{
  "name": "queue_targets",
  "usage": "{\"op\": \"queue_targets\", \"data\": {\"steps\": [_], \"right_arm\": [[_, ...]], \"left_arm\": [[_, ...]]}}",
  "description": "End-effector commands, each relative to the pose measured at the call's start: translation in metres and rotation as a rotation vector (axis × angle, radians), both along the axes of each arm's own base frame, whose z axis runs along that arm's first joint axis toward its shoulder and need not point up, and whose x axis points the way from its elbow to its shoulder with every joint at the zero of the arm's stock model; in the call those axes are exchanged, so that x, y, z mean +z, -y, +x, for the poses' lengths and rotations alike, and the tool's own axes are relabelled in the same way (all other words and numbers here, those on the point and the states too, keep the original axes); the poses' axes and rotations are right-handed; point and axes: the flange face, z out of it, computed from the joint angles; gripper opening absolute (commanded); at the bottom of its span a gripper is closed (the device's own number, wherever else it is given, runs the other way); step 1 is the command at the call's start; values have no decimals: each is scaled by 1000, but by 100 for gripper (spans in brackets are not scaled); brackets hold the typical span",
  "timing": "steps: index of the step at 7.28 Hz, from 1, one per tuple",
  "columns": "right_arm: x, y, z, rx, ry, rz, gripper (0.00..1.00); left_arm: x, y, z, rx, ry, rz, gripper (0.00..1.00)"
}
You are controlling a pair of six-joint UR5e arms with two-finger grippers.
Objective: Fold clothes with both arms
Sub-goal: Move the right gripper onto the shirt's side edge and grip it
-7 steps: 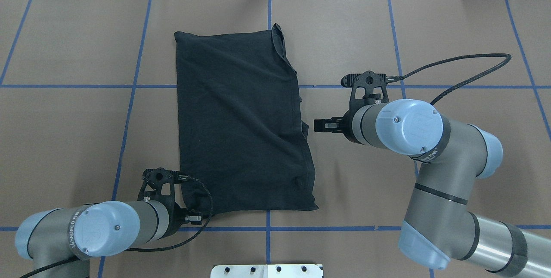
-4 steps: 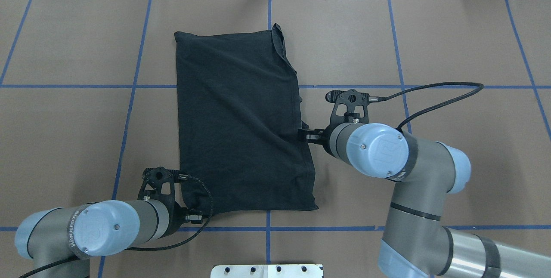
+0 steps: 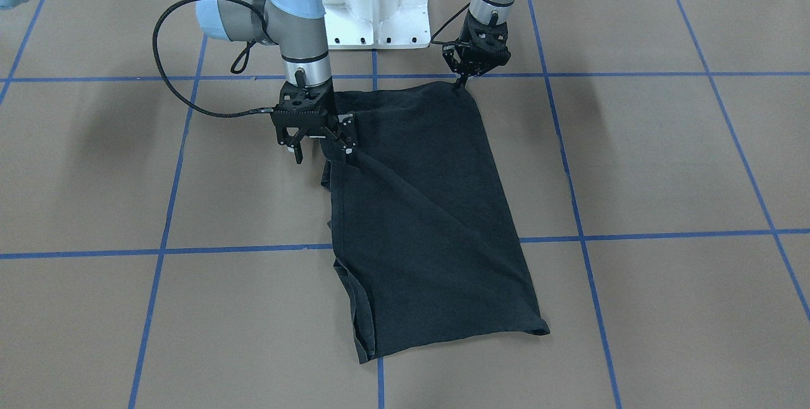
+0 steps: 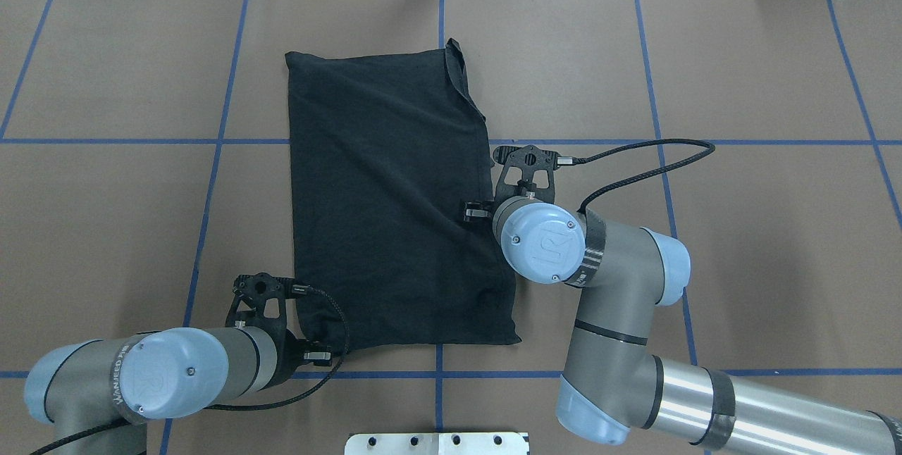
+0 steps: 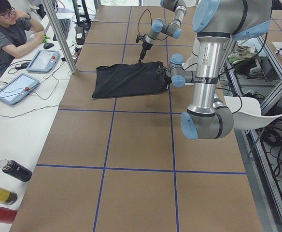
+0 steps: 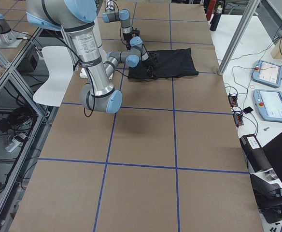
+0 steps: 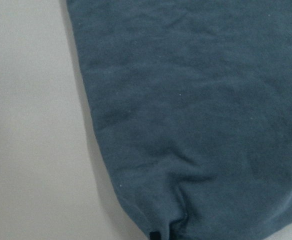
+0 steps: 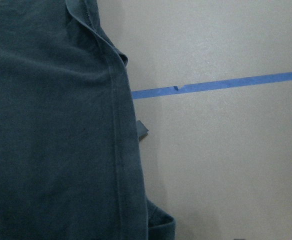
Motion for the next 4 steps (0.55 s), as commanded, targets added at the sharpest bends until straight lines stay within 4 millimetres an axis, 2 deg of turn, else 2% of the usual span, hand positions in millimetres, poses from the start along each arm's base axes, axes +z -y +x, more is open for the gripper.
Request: {"op": "queue_targets", "data": {"steps": [1,2,3,4], "right_arm": [[29,10,-21,12,8,16,79],[29,11,-23,16,24,17,70],[13,12,-26,17,37,21,62],[13,11,-28,15,35,20,60]], "left_arm": [[0,-1,0,0,0,-1,0],[0,0,0,0,0,0,0],[0,0,0,-1,0,-1,0],[0,0,0,0,0,0,0]]}}
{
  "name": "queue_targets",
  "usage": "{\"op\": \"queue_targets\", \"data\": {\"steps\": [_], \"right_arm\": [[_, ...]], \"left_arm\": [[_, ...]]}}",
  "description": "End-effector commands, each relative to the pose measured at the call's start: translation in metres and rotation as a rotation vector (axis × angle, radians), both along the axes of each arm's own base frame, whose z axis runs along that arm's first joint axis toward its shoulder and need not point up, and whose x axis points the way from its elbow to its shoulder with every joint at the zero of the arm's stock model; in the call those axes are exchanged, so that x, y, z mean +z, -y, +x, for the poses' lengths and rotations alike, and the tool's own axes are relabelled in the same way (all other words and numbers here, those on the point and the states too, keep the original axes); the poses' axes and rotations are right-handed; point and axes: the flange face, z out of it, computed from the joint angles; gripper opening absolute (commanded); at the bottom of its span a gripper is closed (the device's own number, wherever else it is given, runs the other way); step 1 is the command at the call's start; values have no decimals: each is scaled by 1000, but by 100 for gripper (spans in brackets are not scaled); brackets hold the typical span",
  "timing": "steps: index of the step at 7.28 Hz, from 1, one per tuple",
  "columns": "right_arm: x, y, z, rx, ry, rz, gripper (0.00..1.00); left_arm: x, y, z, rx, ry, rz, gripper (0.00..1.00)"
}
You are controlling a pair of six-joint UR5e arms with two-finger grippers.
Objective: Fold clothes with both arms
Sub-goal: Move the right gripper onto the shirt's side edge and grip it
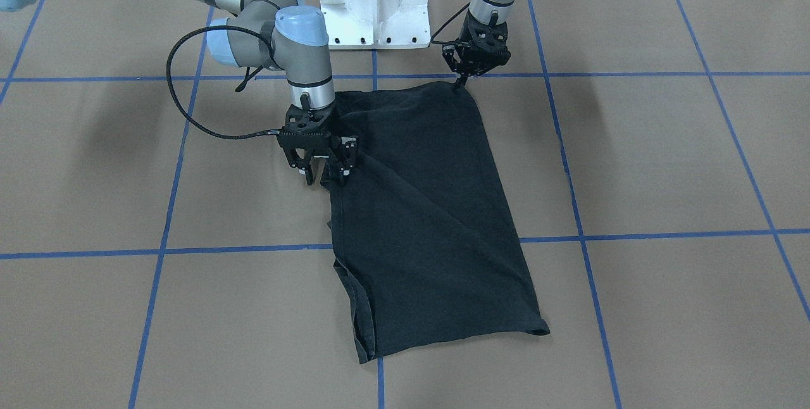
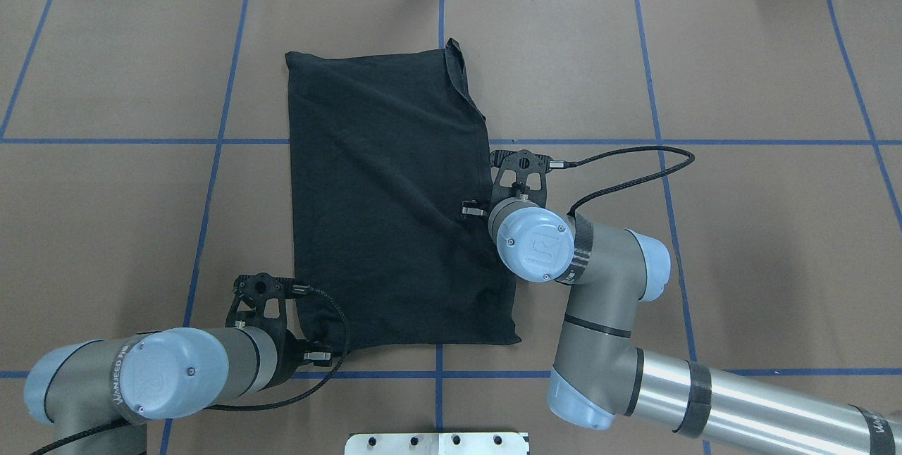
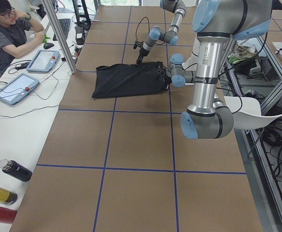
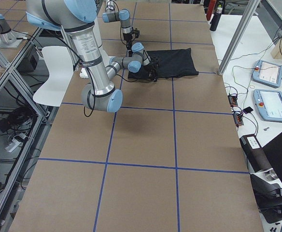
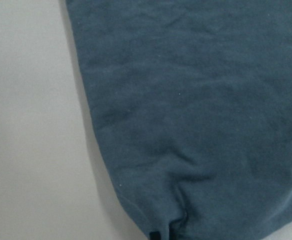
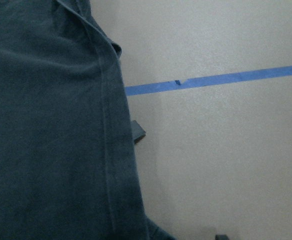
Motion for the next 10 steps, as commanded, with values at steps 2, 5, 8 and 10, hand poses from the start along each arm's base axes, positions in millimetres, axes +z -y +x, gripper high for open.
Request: {"op": "queue_targets", "data": {"steps": [2,5,8,10], "right_arm": [[-4,0,-3,0,3,0,47],[-8,-1,0,-2,13,2,0],[-18,-10,13,-8,38,13,0],[-32,-52,32,-55,37,13,0]], "left_arm": [[0,-1,0,2,-1,1,0],[0,-1,1,2,0,1,0],[-2,-1,0,3,-5,1,0],[-29,-2,-22,3,-63,10,0]]}}
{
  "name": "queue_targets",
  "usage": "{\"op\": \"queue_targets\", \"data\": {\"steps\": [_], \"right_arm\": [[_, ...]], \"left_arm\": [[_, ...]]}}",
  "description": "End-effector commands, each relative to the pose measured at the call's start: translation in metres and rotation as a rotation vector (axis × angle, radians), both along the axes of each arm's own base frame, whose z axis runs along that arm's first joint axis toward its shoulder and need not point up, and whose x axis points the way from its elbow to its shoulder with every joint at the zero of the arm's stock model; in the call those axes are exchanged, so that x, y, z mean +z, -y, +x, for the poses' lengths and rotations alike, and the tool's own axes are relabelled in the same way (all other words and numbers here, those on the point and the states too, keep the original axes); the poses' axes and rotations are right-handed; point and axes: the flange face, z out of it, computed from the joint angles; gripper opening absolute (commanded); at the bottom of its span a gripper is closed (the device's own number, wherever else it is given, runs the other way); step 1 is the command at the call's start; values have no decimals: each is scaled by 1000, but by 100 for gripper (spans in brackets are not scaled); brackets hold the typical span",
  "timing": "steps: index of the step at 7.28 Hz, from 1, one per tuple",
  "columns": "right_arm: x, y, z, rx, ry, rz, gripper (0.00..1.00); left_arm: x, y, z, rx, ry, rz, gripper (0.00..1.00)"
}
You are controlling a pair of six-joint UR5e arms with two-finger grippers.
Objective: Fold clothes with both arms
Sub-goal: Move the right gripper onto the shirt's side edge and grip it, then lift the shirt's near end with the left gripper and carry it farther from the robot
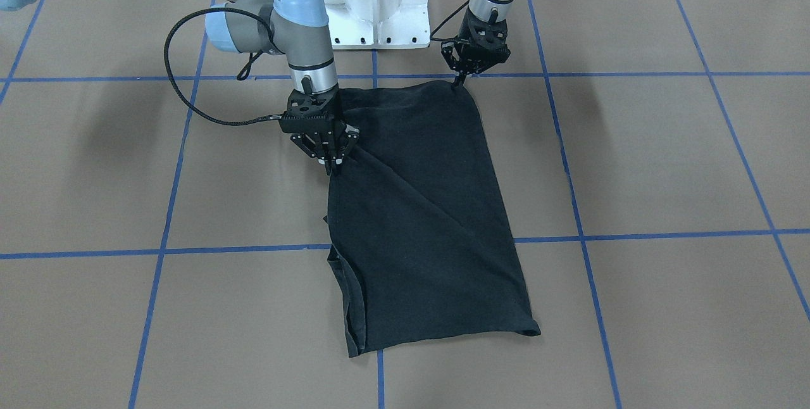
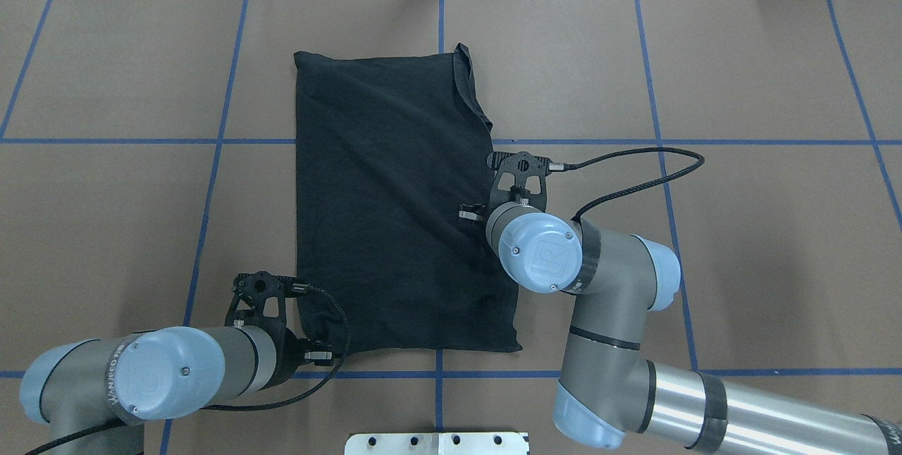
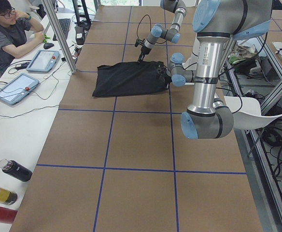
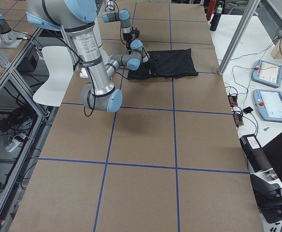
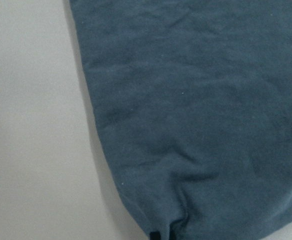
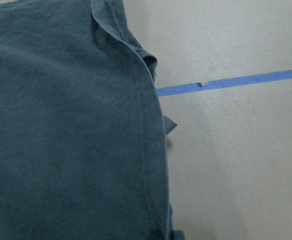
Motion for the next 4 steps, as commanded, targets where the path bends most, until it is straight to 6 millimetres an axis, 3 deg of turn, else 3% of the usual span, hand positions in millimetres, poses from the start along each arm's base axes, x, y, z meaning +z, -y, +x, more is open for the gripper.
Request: {"op": "queue_targets", "data": {"steps": [1,2,4], "right_arm": [[-3,-53,20,-49,6,18,0],[-3,-77,30,-64,16,38,0],[-6,-92,41,-79,33,47,0]], "left_arm": [[-34,-5,-28,3,-67,12,0],[-55,-8,-47,3,-99,18,0],[-102,-23,-96,53,-140,-4,0]]}}
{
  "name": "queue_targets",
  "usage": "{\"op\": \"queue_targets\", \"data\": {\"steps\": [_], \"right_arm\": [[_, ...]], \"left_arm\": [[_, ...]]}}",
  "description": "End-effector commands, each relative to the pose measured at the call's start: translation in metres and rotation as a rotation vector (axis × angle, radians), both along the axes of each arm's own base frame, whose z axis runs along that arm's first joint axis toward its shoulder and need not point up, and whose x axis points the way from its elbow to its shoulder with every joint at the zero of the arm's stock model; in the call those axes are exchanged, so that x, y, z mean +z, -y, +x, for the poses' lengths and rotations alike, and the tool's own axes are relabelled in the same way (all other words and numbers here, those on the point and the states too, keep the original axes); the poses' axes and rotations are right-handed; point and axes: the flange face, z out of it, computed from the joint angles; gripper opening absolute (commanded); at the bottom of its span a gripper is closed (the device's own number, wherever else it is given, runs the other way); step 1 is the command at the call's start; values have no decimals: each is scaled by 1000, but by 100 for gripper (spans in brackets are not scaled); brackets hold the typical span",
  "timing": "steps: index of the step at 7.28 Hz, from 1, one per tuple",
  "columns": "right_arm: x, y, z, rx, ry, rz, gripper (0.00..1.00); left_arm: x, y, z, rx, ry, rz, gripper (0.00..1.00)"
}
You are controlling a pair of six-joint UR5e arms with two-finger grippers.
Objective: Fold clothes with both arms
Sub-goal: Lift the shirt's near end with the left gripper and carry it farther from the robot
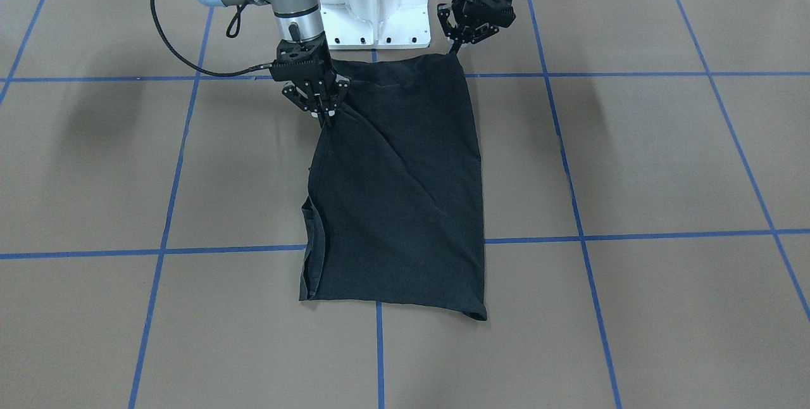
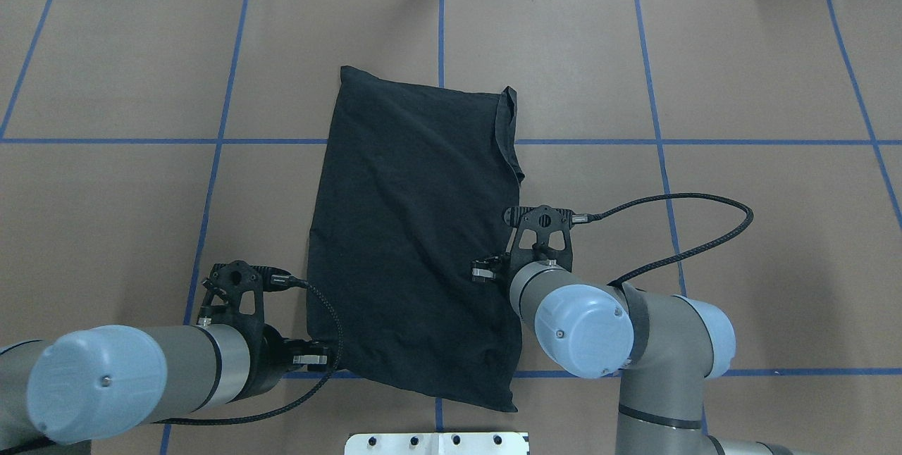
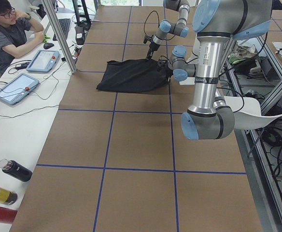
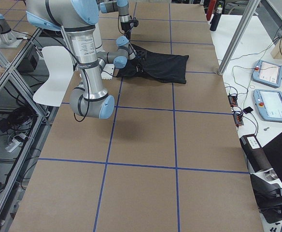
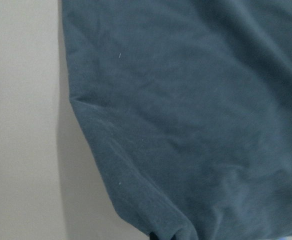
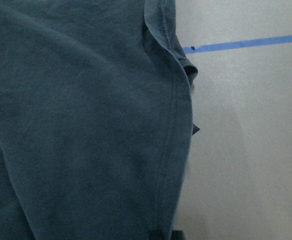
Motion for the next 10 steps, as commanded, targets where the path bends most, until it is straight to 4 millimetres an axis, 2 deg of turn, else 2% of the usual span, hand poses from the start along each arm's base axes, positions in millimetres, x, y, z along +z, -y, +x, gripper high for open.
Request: {"op": "queue_targets", "data": {"steps": [1,2,3,4,5,7,8,9,10], "right_arm": [[-3,-10,5,-12,10,7,0],[-4,-6,5,-6,10,7,0],[-2,6,11,16,5,7,0],[-1,19,17,39,1,8,0],[-2,28,22,55,1,11,0],[-2,44,30,80,-4,12,0],[-1,54,29,96,-10,10,0],[-8,69,18,112,-13,9,0],[-16,88,2,131,-20,6,0]], "left_arm": [[-37,-1,-43,26,-15,-15,0],[-47,19,-48,-8,-27,16,0],[-56,40,-58,-22,-19,100,0],[-66,71,-62,-61,14,142,0],[-74,96,-51,-97,41,137,0],[-88,145,-54,-165,46,123,0],[-95,174,-65,-161,75,189,0],[-87,205,-78,-194,118,210,0],[-93,234,-73,-200,140,213,0]]}}
